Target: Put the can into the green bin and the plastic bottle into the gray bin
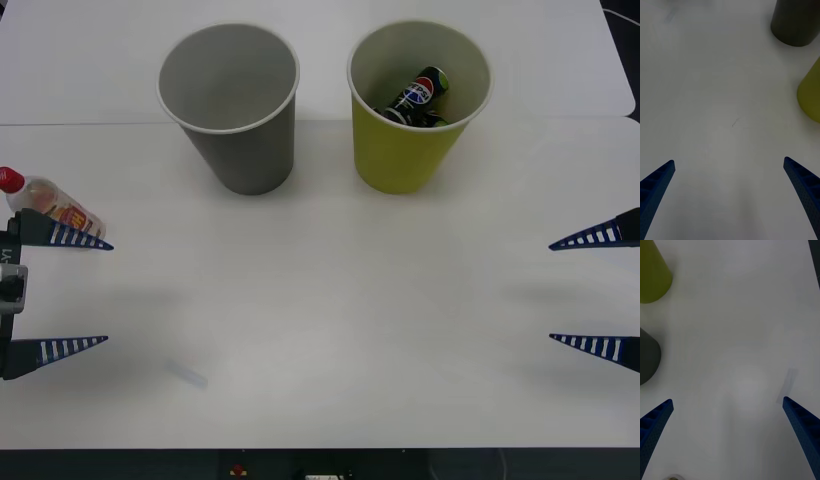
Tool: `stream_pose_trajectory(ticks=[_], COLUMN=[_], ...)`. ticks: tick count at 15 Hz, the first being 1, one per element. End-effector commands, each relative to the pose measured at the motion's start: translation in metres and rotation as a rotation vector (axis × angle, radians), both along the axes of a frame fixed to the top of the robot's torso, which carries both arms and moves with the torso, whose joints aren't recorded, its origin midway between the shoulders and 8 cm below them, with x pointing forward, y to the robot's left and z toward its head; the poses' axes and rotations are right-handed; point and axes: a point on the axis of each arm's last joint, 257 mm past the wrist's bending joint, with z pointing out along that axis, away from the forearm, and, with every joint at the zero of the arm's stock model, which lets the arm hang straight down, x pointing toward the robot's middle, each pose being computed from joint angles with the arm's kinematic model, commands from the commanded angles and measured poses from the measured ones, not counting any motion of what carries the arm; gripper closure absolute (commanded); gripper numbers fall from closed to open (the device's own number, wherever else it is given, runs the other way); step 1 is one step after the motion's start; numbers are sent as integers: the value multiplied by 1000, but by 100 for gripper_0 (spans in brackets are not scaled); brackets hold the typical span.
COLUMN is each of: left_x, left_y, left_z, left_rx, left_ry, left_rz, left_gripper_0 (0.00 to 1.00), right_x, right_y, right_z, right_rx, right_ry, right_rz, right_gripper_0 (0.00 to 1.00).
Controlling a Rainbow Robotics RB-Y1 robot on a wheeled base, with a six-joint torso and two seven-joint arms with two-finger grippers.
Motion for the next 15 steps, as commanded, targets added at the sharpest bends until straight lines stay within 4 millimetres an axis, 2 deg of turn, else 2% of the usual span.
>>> stream_pose_trajectory(ticks=[1, 8, 15], left_x=[0, -5, -8], left_y=[0, 2, 3], left_z=[0, -3, -6], left_rx=[0, -17, -192], left_ry=[0, 24, 85], left_rz=[0, 32, 207], left_gripper_0=[0, 0, 0], right_x=[0, 0, 0], right_y=[0, 0, 0], right_z=[0, 0, 0], right_rx=[0, 0, 0], right_ry=[0, 0, 0], right_rz=[0, 0, 0], right_gripper_0=[0, 0, 0])
